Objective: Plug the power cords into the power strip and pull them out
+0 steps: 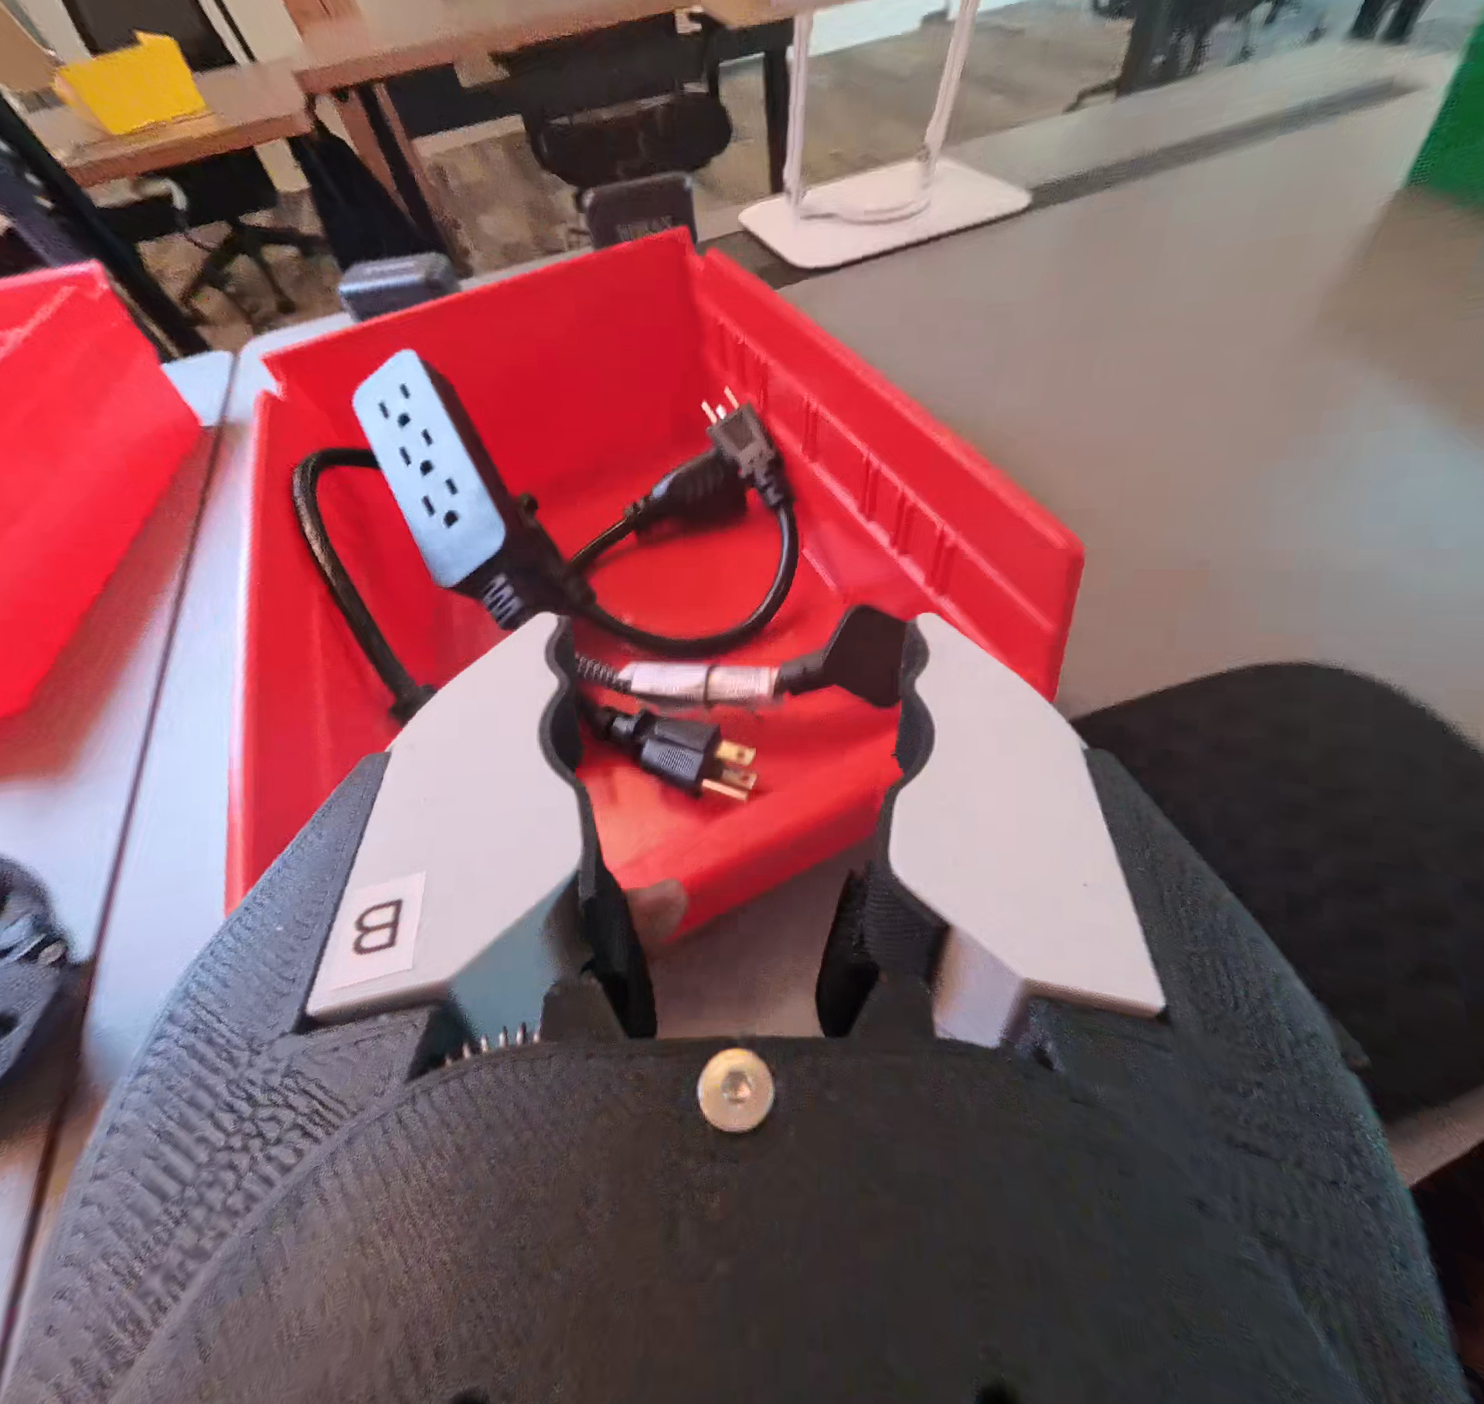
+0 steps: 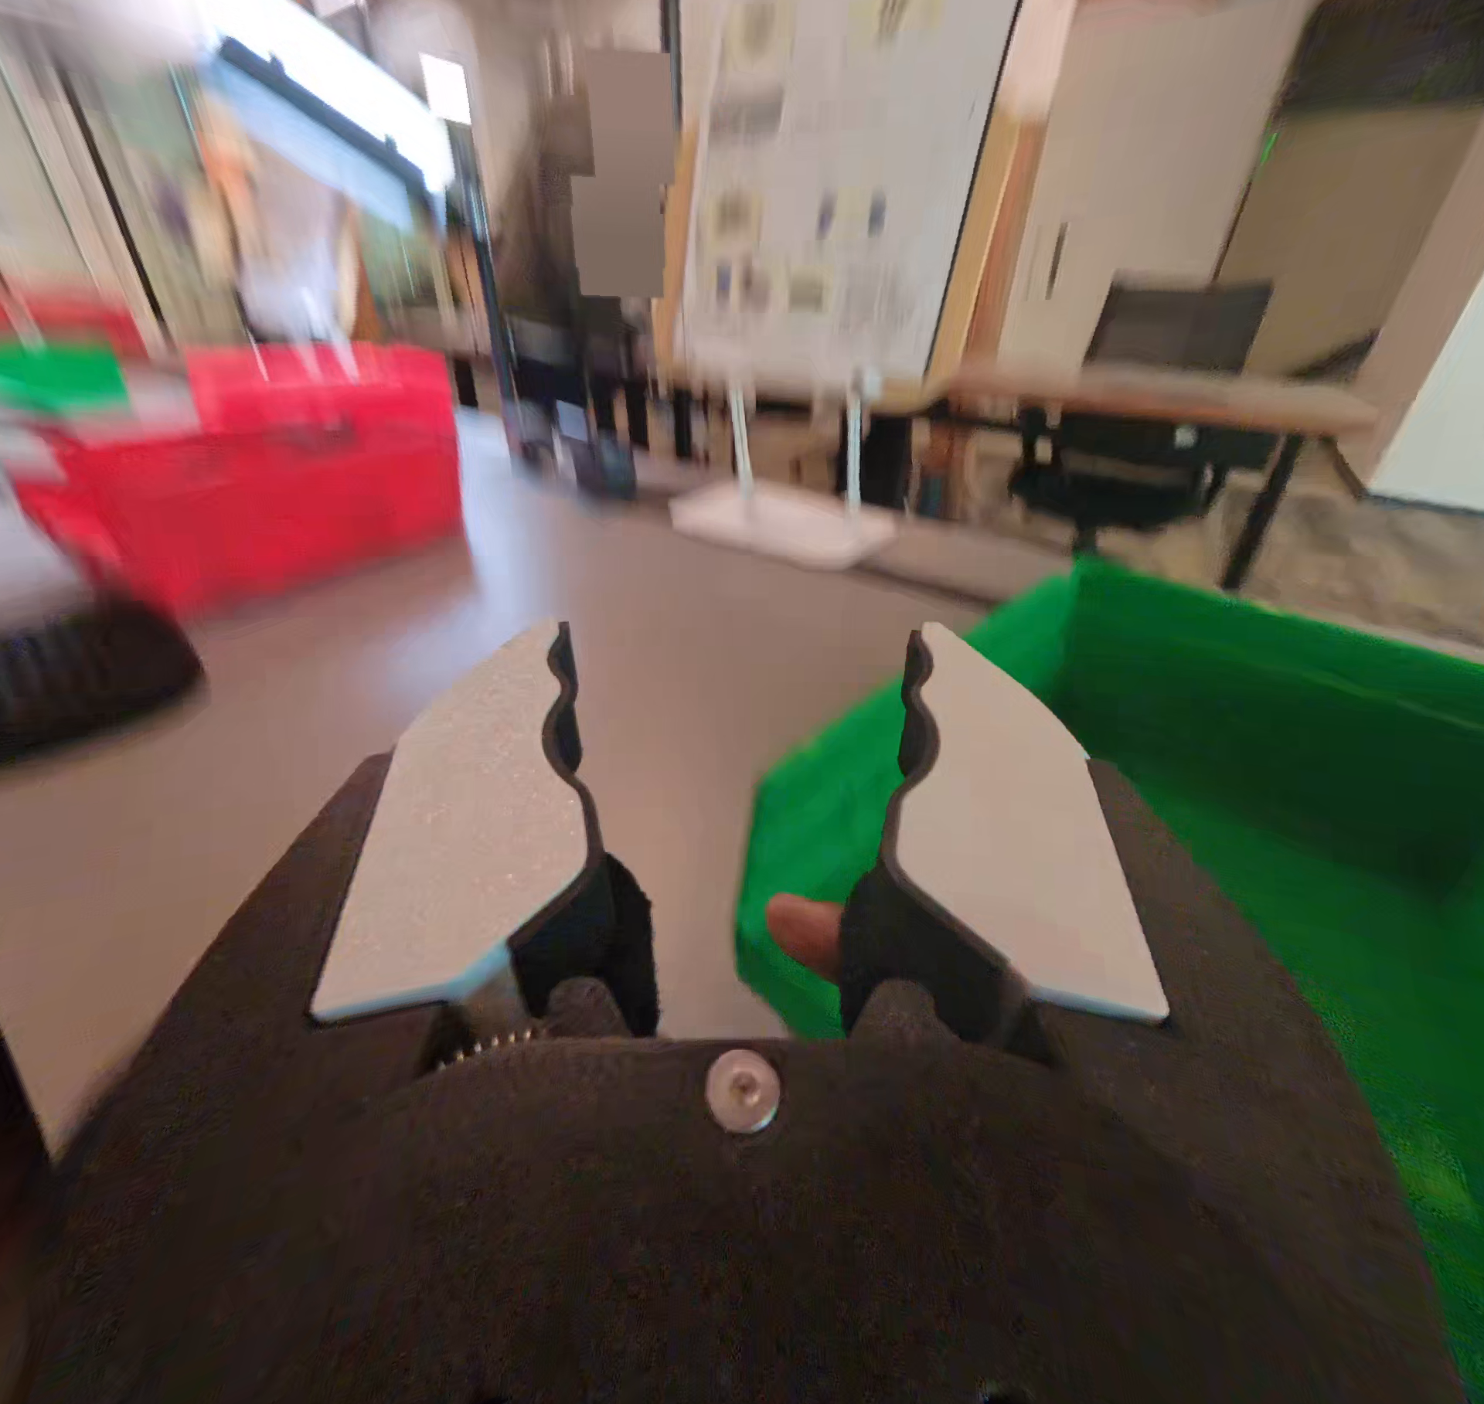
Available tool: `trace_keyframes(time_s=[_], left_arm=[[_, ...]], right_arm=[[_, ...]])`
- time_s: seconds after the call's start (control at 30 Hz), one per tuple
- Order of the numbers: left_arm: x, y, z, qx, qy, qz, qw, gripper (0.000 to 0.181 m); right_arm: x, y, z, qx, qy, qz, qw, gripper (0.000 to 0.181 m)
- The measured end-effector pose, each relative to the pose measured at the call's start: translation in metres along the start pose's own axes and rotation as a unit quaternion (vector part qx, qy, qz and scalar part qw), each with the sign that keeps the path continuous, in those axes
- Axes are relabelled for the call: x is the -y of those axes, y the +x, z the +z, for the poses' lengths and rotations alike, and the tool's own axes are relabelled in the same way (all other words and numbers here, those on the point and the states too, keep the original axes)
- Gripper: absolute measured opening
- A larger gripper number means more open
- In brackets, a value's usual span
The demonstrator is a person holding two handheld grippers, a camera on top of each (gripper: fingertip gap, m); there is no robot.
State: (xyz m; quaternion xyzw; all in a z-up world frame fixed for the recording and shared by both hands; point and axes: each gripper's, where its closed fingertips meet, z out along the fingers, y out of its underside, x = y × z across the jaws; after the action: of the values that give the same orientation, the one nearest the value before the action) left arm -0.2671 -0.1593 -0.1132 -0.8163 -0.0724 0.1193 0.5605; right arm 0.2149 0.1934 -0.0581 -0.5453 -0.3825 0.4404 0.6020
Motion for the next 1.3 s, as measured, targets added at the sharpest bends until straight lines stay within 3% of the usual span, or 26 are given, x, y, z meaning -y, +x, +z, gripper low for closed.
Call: trace_keyframes(time_s=[0.07,0.17,0.27,0.4,0.5,0.77,0.87,0.93,1.1,1.3], left_arm=[[0.01,-0.009,0.012,-0.016,-0.016,-0.018,1.0,0.077],[0.02,-0.03,0.042,-0.04,-0.04,-0.064,0.996,0.076],[0.011,-0.062,0.077,-0.028,-0.09,-0.135,0.986,0.076],[-0.025,-0.082,0.1,0.005,-0.227,-0.2,0.953,0.076],[-0.032,-0.093,0.109,0.051,-0.251,-0.162,0.953,0.069],[-0.038,-0.097,0.125,0.061,-0.26,-0.175,0.948,0.064],[-0.05,-0.097,0.126,0.074,-0.3,-0.156,0.938,0.057],[-0.054,-0.102,0.126,0.094,-0.3,-0.138,0.939,0.048],[-0.052,-0.099,0.131,0.073,-0.272,-0.157,0.947,0.047],[-0.01,-0.089,0.126,0.059,-0.151,-0.09,0.983,0.047]], right_arm=[[0.021,-0.009,0.009,-0.005,0.096,0.073,0.993,0.084],[0.025,-0.041,0.027,0.048,0.153,0.134,0.978,0.088],[0.009,-0.074,0.045,0.106,0.141,0.165,0.97,0.089],[-0.013,-0.095,0.057,0.143,0.116,0.178,0.967,0.092],[-0.017,-0.095,0.056,0.145,0.123,0.185,0.964,0.089],[-0.025,-0.094,0.055,0.142,0.116,0.18,0.966,0.082],[-0.027,-0.095,0.056,0.143,0.113,0.181,0.967,0.081],[-0.027,-0.095,0.056,0.142,0.113,0.18,0.967,0.08],[-0.029,-0.094,0.057,0.142,0.111,0.186,0.966,0.077],[-0.031,-0.094,0.059,0.142,0.105,0.189,0.966,0.074]])
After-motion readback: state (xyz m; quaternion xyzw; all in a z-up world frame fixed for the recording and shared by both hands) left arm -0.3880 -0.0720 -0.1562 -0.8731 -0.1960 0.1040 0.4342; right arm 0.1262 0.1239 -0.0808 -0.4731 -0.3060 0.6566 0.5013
